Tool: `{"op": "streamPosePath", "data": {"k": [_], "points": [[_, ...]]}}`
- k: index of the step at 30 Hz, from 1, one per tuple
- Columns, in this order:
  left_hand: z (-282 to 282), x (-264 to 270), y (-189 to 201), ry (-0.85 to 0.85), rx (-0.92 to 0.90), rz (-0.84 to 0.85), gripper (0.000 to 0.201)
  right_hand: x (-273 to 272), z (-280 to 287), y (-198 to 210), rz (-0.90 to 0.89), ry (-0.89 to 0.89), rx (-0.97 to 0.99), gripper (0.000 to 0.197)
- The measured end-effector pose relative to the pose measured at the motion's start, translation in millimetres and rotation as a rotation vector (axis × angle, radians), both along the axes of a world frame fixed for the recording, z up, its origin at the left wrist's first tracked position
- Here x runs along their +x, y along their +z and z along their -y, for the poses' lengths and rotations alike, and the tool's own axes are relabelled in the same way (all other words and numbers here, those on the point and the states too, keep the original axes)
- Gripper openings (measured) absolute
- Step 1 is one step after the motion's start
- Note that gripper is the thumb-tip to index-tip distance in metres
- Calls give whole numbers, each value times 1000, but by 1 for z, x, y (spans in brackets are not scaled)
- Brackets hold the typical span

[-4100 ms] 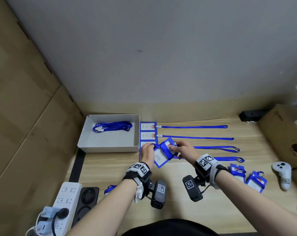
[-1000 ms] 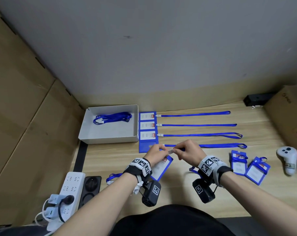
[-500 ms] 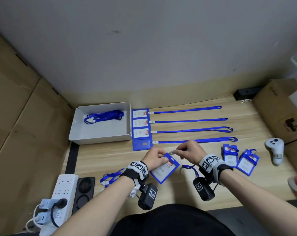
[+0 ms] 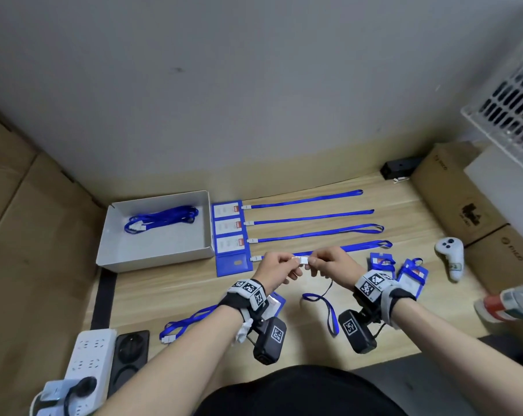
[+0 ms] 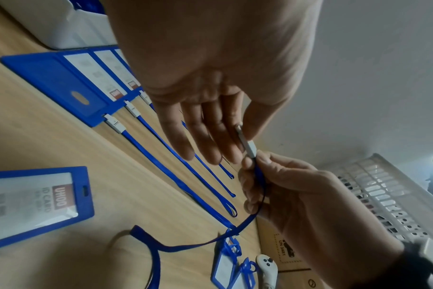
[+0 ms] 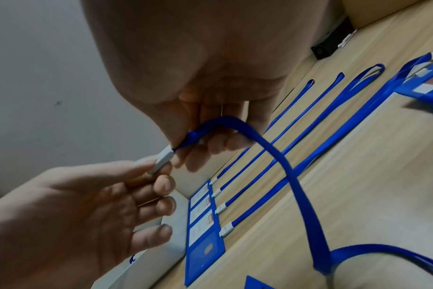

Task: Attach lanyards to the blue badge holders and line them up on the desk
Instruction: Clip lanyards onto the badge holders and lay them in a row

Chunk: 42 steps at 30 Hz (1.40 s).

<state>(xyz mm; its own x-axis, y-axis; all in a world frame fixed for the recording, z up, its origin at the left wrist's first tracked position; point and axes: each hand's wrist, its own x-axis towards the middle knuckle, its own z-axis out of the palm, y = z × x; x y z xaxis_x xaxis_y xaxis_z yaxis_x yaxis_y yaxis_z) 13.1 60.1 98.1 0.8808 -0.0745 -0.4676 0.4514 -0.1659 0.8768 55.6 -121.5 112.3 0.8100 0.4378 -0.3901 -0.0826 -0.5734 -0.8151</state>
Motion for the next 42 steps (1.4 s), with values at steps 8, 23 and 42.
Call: {"op": "streamPosePath", "data": {"k": [8,23,42], "points": [[-40,-3,10,131,299,23,26,4,-32,12,-45,41,44,22],[-139,-16,14,761,466,63,31,19,-105,49,-125,154,240,39],[3,-58,-97,119,127,-331,23,-17,57,-113,-239,14,-204,49]]}}
